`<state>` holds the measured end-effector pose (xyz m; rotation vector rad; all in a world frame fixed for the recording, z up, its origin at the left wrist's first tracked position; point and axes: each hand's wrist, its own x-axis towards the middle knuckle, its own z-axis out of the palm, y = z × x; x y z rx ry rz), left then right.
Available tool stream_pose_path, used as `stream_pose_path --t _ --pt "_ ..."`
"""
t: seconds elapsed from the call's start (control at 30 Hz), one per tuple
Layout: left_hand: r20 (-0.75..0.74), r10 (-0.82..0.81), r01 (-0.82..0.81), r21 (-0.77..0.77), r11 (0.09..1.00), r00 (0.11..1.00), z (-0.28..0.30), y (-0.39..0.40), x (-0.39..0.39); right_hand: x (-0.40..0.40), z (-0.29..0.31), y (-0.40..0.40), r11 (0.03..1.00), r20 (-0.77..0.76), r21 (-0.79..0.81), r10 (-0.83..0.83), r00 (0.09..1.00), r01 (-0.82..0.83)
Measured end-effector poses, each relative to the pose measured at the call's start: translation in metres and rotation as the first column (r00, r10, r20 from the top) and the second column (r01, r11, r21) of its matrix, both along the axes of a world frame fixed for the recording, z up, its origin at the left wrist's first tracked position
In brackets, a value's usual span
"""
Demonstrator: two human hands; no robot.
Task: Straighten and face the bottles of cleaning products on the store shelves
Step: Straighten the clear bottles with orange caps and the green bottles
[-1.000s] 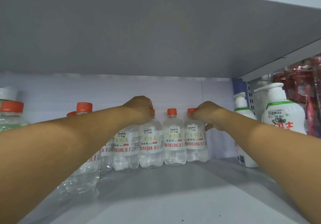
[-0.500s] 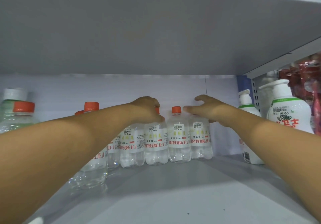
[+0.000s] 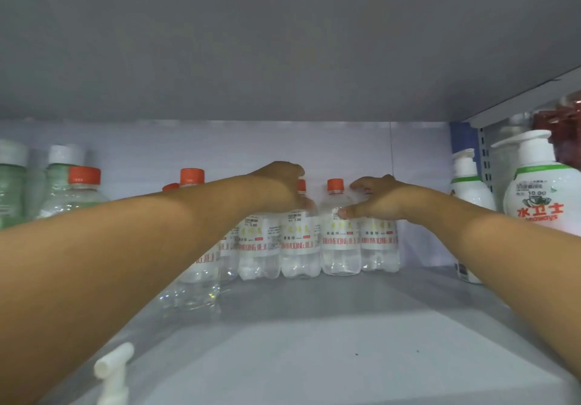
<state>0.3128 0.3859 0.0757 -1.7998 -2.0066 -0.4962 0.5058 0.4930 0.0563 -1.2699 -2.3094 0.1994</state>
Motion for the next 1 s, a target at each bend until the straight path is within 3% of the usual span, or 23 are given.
stream_pose_path --t 0.13,0.2,0.3,0.37,0.47,0.53,0.6,1.0 --pt "0.034 -0.245 0.221 0.326 0.919 0.969 0.021 -0.076 -0.008 -0.004 0.008 -0.01 0.992 -0.098 0.1 -0.064 0.993 0.074" --pt "0.012 -0.303 0.257 0.496 0.83 0.953 0.027 -0.134 -0.025 -0.009 0.015 -0.025 0.973 -0.229 0.23 0.028 0.973 0.026" --pt "0.092 -0.242 0.123 0.659 0.742 0.966 0.017 -0.216 -0.065 -0.023 0.018 -0.063 0.901 -0.396 0.382 0.36 0.845 -0.205" --pt "0.206 -0.1 -0.072 0.688 0.722 0.973 0.002 -0.252 -0.093 -0.044 0.017 -0.099 0.863 -0.372 0.336 0.49 0.788 -0.378" --pt "0.412 0.111 -0.327 0.503 0.8 0.904 -0.02 -0.274 -0.126 -0.089 0.017 -0.149 0.853 -0.159 0.158 0.519 0.84 -0.497" --pt "0.527 0.163 -0.346 0.269 0.899 0.834 -0.033 -0.273 -0.137 -0.117 0.021 -0.173 0.885 -0.011 0.043 0.464 0.886 -0.463" --pt "0.597 0.148 -0.282 0.138 0.949 0.789 -0.04 -0.262 -0.147 -0.134 0.026 -0.19 0.924 0.077 -0.008 0.382 0.921 -0.382" --pt "0.47 0.09 -0.089 -0.024 0.996 0.878 -0.024 -0.202 -0.161 -0.133 0.024 -0.201 0.993 0.046 0.011 0.12 0.992 -0.121"
